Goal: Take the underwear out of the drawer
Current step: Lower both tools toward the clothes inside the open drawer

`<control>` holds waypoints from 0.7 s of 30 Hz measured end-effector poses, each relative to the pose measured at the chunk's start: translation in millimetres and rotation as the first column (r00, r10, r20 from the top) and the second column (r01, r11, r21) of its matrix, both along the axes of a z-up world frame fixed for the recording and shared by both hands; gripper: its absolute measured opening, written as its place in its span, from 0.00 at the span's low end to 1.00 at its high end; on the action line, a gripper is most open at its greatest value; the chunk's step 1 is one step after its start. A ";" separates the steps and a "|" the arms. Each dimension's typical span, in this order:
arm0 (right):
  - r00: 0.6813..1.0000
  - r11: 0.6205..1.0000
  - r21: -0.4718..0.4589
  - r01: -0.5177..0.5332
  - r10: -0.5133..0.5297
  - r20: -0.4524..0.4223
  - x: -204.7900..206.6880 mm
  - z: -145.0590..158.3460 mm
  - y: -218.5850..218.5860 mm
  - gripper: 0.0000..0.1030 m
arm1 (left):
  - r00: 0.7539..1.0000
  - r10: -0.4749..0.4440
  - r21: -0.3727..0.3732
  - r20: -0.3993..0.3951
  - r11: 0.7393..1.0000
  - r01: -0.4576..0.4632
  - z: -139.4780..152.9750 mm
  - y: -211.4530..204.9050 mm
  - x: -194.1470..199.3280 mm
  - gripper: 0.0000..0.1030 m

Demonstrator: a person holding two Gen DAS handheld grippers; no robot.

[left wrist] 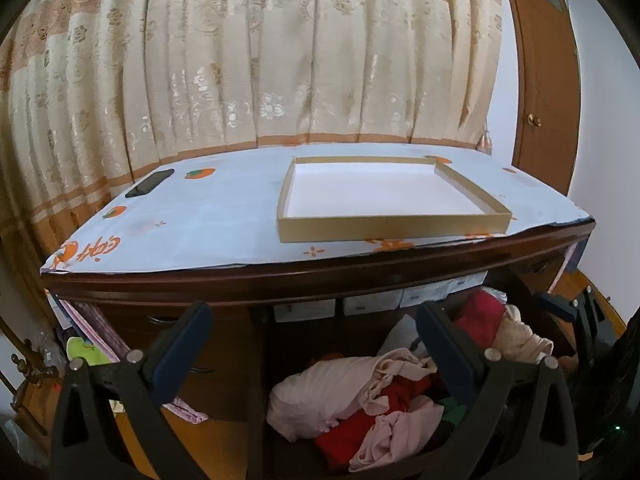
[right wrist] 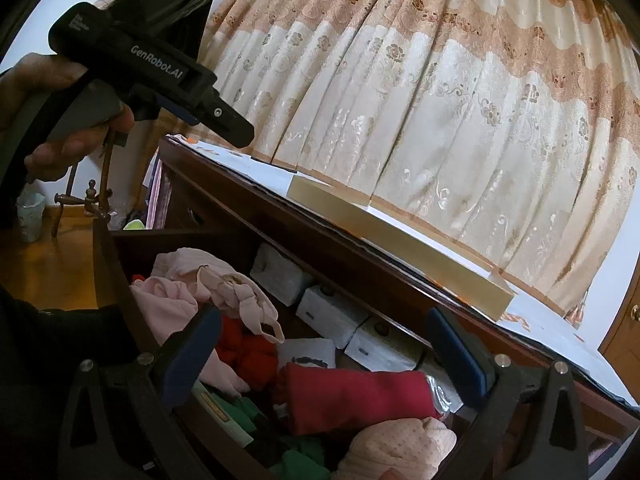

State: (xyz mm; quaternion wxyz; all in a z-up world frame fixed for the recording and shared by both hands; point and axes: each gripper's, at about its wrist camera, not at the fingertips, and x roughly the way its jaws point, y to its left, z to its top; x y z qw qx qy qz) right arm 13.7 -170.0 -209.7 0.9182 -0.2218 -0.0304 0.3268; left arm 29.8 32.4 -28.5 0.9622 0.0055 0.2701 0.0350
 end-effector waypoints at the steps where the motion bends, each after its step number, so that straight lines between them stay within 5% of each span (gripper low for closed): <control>1: 1.000 1.000 -0.001 0.000 0.000 -0.005 -0.4 -0.1 -0.5 0.99 | 1.000 -0.001 0.000 -0.001 1.000 0.001 -0.1 -0.8 -0.3 1.00; 13: 0.998 0.999 -0.028 0.015 -0.017 -0.061 0.8 -1.7 1.2 0.99 | 1.000 0.020 0.016 -0.022 1.000 -0.020 -2.8 6.5 3.0 1.00; 21: 0.982 0.998 -0.055 -0.005 -0.005 -0.187 12.3 -1.0 1.8 1.00 | 0.992 0.013 0.018 -0.124 1.000 -0.011 -27.8 24.4 19.8 1.00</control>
